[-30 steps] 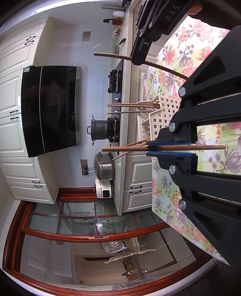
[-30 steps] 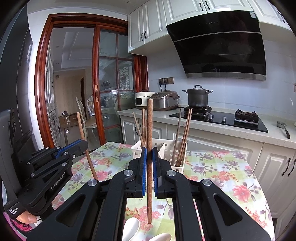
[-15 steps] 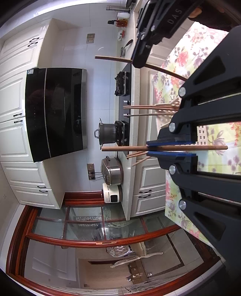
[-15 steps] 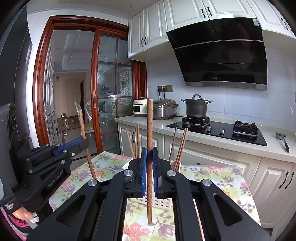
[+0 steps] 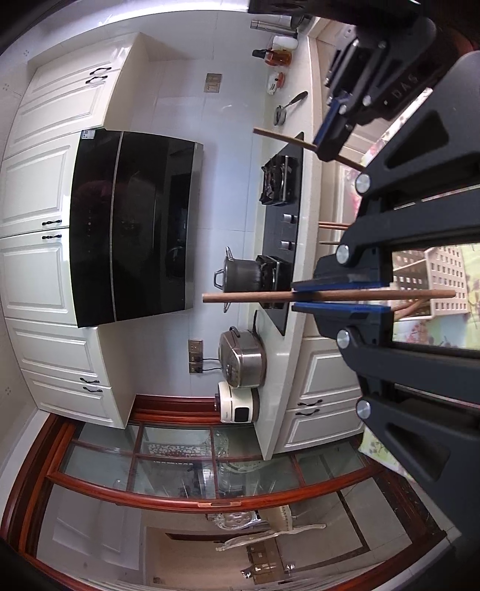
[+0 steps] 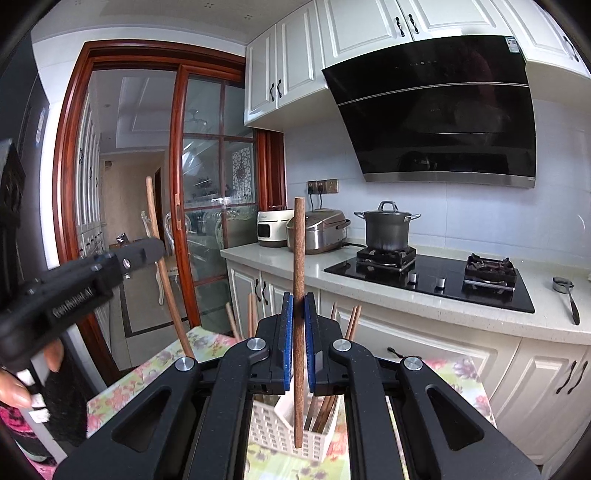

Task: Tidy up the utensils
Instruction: 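Lower both chopsticks into the white caddy from above, then open both grippers to release the chopsticks into the caddy, then grasp a white spoon with the left gripper while the right gripper grasps another, then lift both white spoons upright and carry them above the white caddy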

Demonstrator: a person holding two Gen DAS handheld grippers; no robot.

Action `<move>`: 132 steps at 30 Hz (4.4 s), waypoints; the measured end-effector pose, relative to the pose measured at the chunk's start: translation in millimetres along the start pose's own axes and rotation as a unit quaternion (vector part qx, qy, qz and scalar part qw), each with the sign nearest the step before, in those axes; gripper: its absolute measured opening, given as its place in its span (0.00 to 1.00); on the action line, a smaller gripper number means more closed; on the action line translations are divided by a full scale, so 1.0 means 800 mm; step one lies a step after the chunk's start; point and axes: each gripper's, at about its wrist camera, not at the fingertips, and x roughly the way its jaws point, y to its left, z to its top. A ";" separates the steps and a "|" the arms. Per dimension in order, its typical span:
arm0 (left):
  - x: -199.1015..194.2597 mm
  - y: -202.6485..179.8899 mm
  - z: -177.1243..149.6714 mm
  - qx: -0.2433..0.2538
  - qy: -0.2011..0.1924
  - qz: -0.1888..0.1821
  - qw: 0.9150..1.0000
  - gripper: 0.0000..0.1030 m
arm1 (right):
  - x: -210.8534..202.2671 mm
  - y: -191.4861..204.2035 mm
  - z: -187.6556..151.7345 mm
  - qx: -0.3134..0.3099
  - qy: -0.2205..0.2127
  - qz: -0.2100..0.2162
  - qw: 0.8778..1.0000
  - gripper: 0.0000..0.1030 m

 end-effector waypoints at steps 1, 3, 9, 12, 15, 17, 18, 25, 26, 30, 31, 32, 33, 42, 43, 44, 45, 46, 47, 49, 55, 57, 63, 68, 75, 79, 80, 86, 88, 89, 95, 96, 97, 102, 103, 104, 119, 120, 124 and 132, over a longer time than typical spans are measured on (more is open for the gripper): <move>0.003 -0.001 0.007 -0.002 -0.002 -0.001 1.000 0.06 | 0.004 0.000 0.004 0.001 0.000 -0.002 1.000 0.07; 0.014 -0.002 0.019 -0.005 -0.008 0.001 1.000 0.06 | 0.014 -0.004 0.009 0.004 -0.003 -0.007 1.000 0.07; 0.062 -0.010 0.018 -0.006 -0.001 0.009 1.000 0.06 | 0.051 -0.017 0.003 0.014 0.007 -0.010 1.000 0.07; 0.090 -0.007 0.007 -0.012 0.015 0.007 1.000 0.06 | 0.074 -0.021 -0.005 0.016 0.022 -0.007 1.000 0.07; 0.118 -0.001 -0.006 -0.020 0.041 0.003 0.999 0.06 | 0.096 -0.025 -0.018 0.018 0.044 -0.001 0.999 0.07; 0.132 0.006 -0.016 -0.028 0.063 -0.004 0.998 0.06 | 0.110 -0.029 -0.028 0.023 0.067 0.002 0.997 0.07; 0.139 0.009 -0.021 -0.032 0.075 -0.008 0.997 0.06 | 0.115 -0.032 -0.032 0.027 0.077 0.003 0.997 0.07; 0.171 0.021 -0.042 -0.034 0.116 0.022 0.992 0.06 | 0.154 -0.042 -0.052 0.055 0.120 0.006 0.991 0.09; 0.176 0.023 -0.043 -0.037 0.121 0.024 0.992 0.09 | 0.160 -0.043 -0.055 0.058 0.126 0.007 0.990 0.09; 0.172 0.035 -0.050 -0.043 0.114 0.032 0.992 0.26 | 0.166 -0.050 -0.061 0.065 0.125 -0.001 0.990 0.22; 0.168 0.036 -0.051 -0.040 0.109 0.038 0.993 0.31 | 0.161 -0.051 -0.062 0.068 0.123 0.002 0.990 0.27; 0.163 0.037 -0.052 -0.036 0.104 0.043 0.993 0.33 | 0.157 -0.053 -0.062 0.070 0.120 0.002 0.990 0.37; 0.157 0.037 -0.054 -0.031 0.099 0.049 0.993 0.34 | 0.153 -0.055 -0.063 0.071 0.117 0.004 0.991 0.38; 0.075 0.045 -0.103 -0.014 0.061 0.103 0.993 0.76 | 0.077 -0.053 -0.094 0.062 0.109 -0.005 0.992 0.38; 0.067 0.045 -0.113 -0.010 0.065 0.106 0.992 0.81 | 0.064 -0.051 -0.103 0.057 0.110 -0.009 0.992 0.38; 0.058 0.044 -0.124 -0.006 0.070 0.108 0.992 0.83 | 0.053 -0.048 -0.112 0.054 0.111 -0.012 0.992 0.38; 0.050 0.043 -0.133 -0.002 0.074 0.110 0.991 0.83 | 0.044 -0.046 -0.119 0.053 0.112 -0.012 0.992 0.38; 0.043 0.043 -0.142 0.001 0.077 0.112 0.991 0.84 | 0.034 -0.044 -0.127 0.053 0.114 -0.010 0.992 0.38; 0.034 0.043 -0.154 0.004 0.082 0.114 0.990 0.85 | 0.026 -0.043 -0.133 0.054 0.114 -0.008 0.992 0.38; 0.019 0.042 -0.172 0.005 0.089 0.115 0.989 0.86 | 0.006 -0.039 -0.152 0.058 0.120 -0.002 0.991 0.38; -0.029 0.046 -0.233 -0.010 0.106 0.120 0.987 0.86 | -0.037 -0.014 -0.205 0.049 0.142 0.011 0.989 0.38; -0.042 0.047 -0.250 -0.009 0.110 0.124 0.986 0.86 | -0.049 -0.006 -0.225 0.047 0.152 0.017 0.987 0.38; -0.061 0.035 -0.282 -0.001 0.130 0.113 0.985 0.86 | -0.069 0.004 -0.279 0.059 0.191 0.021 0.980 0.38; -0.061 0.019 -0.304 0.001 0.163 0.082 0.983 0.86 | -0.070 0.004 -0.311 0.062 0.221 0.015 0.973 0.38; -0.038 -0.003 -0.329 0.011 0.209 0.052 0.977 0.86 | -0.055 -0.011 -0.327 0.100 0.249 0.025 0.963 0.38; -0.027 -0.013 -0.334 0.020 0.227 0.040 0.973 0.82 | -0.046 -0.014 -0.326 0.119 0.260 0.036 0.958 0.38; -0.024 -0.014 -0.337 0.019 0.236 0.033 0.971 0.80 | -0.044 -0.014 -0.326 0.123 0.263 0.039 0.956 0.38; -0.008 -0.018 -0.346 0.009 0.282 0.008 0.959 0.67 | -0.035 -0.006 -0.324 0.123 0.275 0.048 0.952 0.38; -0.002 -0.021 -0.351 0.010 0.299 0.003 0.954 0.62 | -0.034 -0.003 -0.323 0.122 0.278 0.047 0.952 0.37; 0.000 -0.023 -0.353 0.013 0.304 0.004 0.953 0.61 | -0.033 -0.003 -0.323 0.123 0.280 0.046 0.951 0.37; 0.013 -0.029 -0.359 -0.001 0.335 -0.020 0.942 0.54 | -0.025 -0.012 -0.326 0.144 0.299 0.051 0.942 0.37; 0.015 -0.031 -0.360 -0.003 0.341 -0.028 0.940 0.52 | -0.024 -0.013 -0.326 0.150 0.302 0.055 0.940 0.36; 0.018 -0.032 -0.362 -0.007 0.348 -0.037 0.937 0.47 | -0.023 -0.014 -0.327 0.153 0.303 0.058 0.939 0.35; 0.016 -0.036 -0.360 -0.013 0.347 -0.047 0.937 0.46 | -0.022 -0.018 -0.328 0.158 0.306 0.058 0.937 0.34; 0.016 -0.036 -0.358 -0.015 0.346 -0.047 0.937 0.46 | -0.022 -0.019 -0.328 0.160 0.306 0.058 0.937 0.34; 0.014 -0.036 -0.356 -0.018 0.343 -0.049 0.938 0.47 | -0.022 -0.020 -0.328 0.161 0.306 0.058 0.936 0.34; 0.032 -0.054 -0.362 0.002 0.357 -0.054 0.933 0.34 | -0.015 -0.028 -0.330 0.181 0.316 0.060 0.930 0.22; 0.032 -0.053 -0.361 -0.001 0.357 -0.058 0.932 0.34 | -0.015 -0.027 -0.330 0.182 0.316 0.059 0.930 0.19; 0.027 -0.050 -0.358 -0.007 0.345 -0.061 0.936 0.33 | -0.020 -0.024 -0.325 0.169 0.303 0.049 0.937 0.10; -0.002 -0.045 -0.325 0.003 0.281 -0.047 0.959 0.33 | -0.043 -0.009 -0.292 0.111 0.243 0.026 0.963 0.08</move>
